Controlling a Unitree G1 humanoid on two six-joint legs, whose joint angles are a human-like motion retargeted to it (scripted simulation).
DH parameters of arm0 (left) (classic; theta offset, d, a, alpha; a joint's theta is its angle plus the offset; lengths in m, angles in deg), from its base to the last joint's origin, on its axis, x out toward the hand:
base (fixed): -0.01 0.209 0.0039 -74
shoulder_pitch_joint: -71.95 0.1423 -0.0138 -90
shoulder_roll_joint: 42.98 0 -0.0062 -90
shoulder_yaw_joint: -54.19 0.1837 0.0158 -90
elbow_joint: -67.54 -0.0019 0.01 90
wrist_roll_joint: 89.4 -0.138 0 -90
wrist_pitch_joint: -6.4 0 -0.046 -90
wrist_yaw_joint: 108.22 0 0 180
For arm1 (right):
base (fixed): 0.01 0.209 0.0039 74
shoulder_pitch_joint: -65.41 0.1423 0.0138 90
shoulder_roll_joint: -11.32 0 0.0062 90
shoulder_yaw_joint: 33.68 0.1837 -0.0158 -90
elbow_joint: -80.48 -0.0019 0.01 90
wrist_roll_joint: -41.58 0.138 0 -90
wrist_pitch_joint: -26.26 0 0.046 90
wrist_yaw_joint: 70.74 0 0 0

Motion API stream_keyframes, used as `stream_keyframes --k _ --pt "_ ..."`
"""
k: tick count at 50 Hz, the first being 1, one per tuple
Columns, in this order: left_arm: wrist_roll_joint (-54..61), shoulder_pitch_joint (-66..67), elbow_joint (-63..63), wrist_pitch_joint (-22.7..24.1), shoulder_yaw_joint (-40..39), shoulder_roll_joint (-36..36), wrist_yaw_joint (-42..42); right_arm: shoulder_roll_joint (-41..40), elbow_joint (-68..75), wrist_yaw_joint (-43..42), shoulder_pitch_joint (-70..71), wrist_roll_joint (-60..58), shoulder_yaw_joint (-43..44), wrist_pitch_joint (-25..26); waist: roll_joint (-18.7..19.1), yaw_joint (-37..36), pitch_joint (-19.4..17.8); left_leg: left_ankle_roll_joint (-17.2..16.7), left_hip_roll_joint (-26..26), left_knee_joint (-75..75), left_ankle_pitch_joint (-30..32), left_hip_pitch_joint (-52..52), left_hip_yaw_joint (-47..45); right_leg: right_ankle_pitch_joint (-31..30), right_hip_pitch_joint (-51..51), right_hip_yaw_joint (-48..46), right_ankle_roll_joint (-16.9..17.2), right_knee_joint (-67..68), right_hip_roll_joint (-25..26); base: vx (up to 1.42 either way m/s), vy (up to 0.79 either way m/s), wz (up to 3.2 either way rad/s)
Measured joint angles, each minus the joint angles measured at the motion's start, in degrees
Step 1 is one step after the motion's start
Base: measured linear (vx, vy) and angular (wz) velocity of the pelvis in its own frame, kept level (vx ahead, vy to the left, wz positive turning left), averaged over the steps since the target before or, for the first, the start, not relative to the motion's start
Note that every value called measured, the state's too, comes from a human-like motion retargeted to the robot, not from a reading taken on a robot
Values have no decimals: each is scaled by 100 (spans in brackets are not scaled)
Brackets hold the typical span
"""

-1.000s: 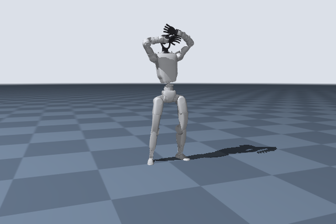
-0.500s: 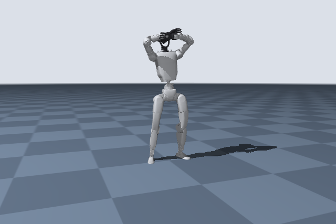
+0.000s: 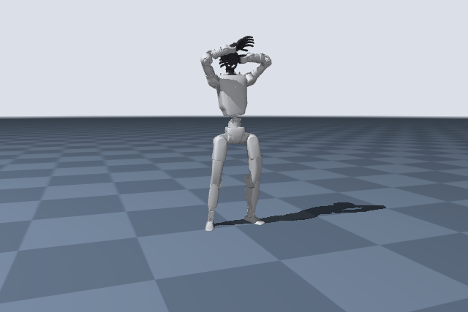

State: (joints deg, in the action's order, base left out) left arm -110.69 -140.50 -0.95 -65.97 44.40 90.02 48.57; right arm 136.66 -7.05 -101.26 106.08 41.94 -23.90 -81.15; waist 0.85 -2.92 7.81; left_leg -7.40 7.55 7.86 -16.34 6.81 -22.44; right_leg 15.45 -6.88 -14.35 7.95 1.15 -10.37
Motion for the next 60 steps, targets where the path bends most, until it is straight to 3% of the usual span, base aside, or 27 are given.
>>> stream_keyframes --k 3,8,10,12,15,17,20,23,29,32,35,40,43,46,50,55,60 --pt "81 -268 -225 -220 0 -35 -639 307 -86 678 -300 -425 0 -50 -253 163 -37 -19 -10 2 3 10 38 10 -40 -43 7 -6 -9 0 0 0" --pt "589 -628 -2076 -751 0 -72 -1391 621 -1625 1109 -514 -1207 0 -174 -379 213 -80 30 -42 1 20 26 63 10 -78 -86 97 -15 -42 0 0 0" --pt "676 -589 -2734 -981 0 -72 -1249 564 -2138 952 -439 -1123 0 -139 -291 125 -174 76 -49 7 11 38 54 18 -87 -77 98 -19 -50 0 0 0" --pt "904 -365 -2962 -913 0 -30 -551 426 -2336 713 -340 -696 0 -88 -145 30 -213 101 -45 13 4 52 37 16 -90 -58 101 -17 -47 0 0 0" --pt "1455 59 -2446 -487 0 99 561 187 -1936 144 -75 -238 21 -27 63 -75 -259 101 -27 21 -4 56 11 6 -73 -21 76 -10 -30 0 0 0" --pt "1402 194 -1605 -200 0 172 781 118 -1307 -233 75 -96 50 -24 138 -130 -270 81 -14 16 -5 54 -4 -2 -53 5 45 0 -17 0 0 0" --pt "994 41 -442 -62 0 113 486 190 -300 -539 183 117 66 47 105 -173 -314 37 2 9 3 45 -14 -9 -28 28 1 10 1 0 0 0" --pt "1081 -305 -323 -223 0 -60 -15 373 248 -153 20 344 47 147 -63 -106 -367 14 -1 5 9 44 1 -7 -37 13 -18 10 0 0 0 0" --pt "1927 -783 -2429 -442 0 -366 -693 647 -867 1044 -307 -468 0 73 -320 154 -389 49 -36 15 19 32 58 -4 -81 -60 43 -16 -35 0 0 0" --pt "2106 -875 -3603 -663 0 -474 -563 625 -1828 976 -119 -1019 0 103 -290 183 -409 94 -52 18 23 32 62 -4 -91 -72 86 -28 -51 0 0 0" --pt "1767 -728 -3969 -728 0 -436 -86 494 -2086 428 68 -913 5 110 -128 71 -401 116 -47 19 23 31 38 -9 -74 -49 98 -28 -48 0 0 0" --pt "429 -106 -2187 -222 0 -58 203 223 -834 -560 171 -441 42 80 201 -144 -274 73 -7 2 29 34 -24 -29 -19 28 53 -10 -5 0 0 0" --pt "-178 -123 -751 -57 0 41 -37 261 -37 -366 84 -189 15 90 152 -86 -235 22 12 -6 35 30 -30 -34 -1 44 12 2 15 0 0 0" --pt "-51 -336 -298 -136 0 -59 -468 462 211 322 -135 -331 0 101 -91 106 -246 -11 8 -12 39 32 -7 -30 -14 23 -3 5 13 0 0 0" --pt "321 -813 -1446 -530 0 -335 -1185 781 -595 1084 -351 -1108 0 -22 -404 322 -312 -4 -17 -6 43 36 38 -21 -55 -31 39 -4 -13 0 0 0" --pt "1264 -1072 -3678 -909 0 -673 -1820 761 -1880 157 -151 -902 0 -68 -329 216 -469 75 -48 -4 56 34 46 -25 -68 -53 110 -19 -44 0 0 0" --pt "1049 -652 -4004 -636 0 -786 -306 416 -1263 -693 101 -351 60 14 7 -132 -411 108 -31 6 50 11 4 -41 -16 -6 105 -13 -30 0 0 0"
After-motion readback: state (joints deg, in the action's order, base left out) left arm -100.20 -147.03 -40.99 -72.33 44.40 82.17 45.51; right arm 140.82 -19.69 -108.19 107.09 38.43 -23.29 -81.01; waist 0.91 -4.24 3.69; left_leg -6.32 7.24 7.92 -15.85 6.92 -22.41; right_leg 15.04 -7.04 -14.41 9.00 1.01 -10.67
